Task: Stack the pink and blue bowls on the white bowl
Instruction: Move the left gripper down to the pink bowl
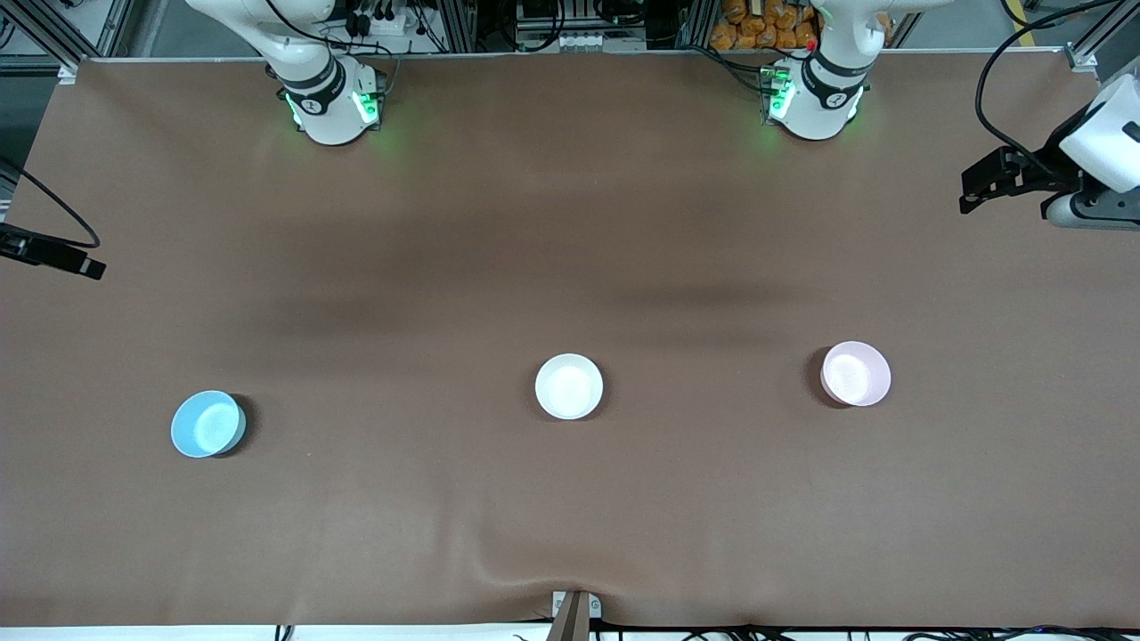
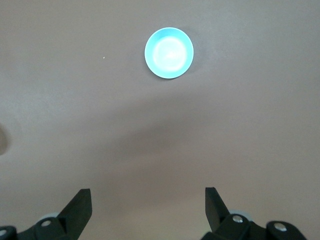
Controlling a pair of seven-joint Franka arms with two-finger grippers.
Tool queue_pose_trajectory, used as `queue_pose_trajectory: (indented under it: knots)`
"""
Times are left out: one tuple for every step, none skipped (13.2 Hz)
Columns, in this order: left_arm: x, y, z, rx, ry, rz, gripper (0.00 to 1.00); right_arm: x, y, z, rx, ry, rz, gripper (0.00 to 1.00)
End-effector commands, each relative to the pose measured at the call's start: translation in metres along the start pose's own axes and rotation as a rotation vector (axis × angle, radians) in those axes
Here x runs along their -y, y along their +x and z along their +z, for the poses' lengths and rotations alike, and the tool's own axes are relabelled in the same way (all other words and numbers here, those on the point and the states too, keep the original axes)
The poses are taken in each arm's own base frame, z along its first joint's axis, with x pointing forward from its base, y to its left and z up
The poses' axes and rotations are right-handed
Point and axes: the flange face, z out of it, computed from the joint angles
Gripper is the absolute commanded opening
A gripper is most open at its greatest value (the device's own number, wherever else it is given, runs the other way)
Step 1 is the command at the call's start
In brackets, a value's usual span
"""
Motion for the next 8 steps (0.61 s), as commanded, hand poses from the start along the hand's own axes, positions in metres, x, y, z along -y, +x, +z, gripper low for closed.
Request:
queue_pose_trajectory:
  knots:
    - [-0.003, 0.006, -0.003, 0.014, -0.041, 0.003, 1.0, 0.057, -0.017, -0.01, -0.039, -0.099, -0.103, 1.0]
    - [-0.003, 0.006, -0.002, 0.016, -0.052, -0.001, 1.0, 0.059, -0.026, -0.016, -0.041, -0.094, -0.107, 1.0]
    - [-0.006, 0.007, -0.001, 0.017, -0.052, 0.004, 1.0, 0.056, -0.031, -0.013, -0.029, -0.085, -0.101, 1.0]
    - [-0.005, 0.013, 0.007, 0.031, -0.047, 0.006, 1.0, 0.055, -0.033, -0.011, -0.026, -0.083, -0.099, 1.0]
    - [-0.001, 0.016, 0.01, 0.037, -0.05, 0.006, 1.0, 0.052, -0.032, -0.011, -0.026, -0.082, -0.095, 1.0]
    - [0.005, 0.021, 0.019, 0.053, -0.055, 0.0, 1.0, 0.052, -0.03, -0.009, -0.024, -0.083, -0.093, 1.0]
    - [0.007, 0.025, 0.026, 0.065, -0.054, -0.006, 1.0, 0.05, -0.03, -0.009, -0.023, -0.083, -0.09, 1.0]
    - [0.009, 0.034, 0.038, 0.077, -0.045, -0.014, 1.0, 0.046, -0.028, -0.01, -0.025, -0.082, -0.082, 1.0]
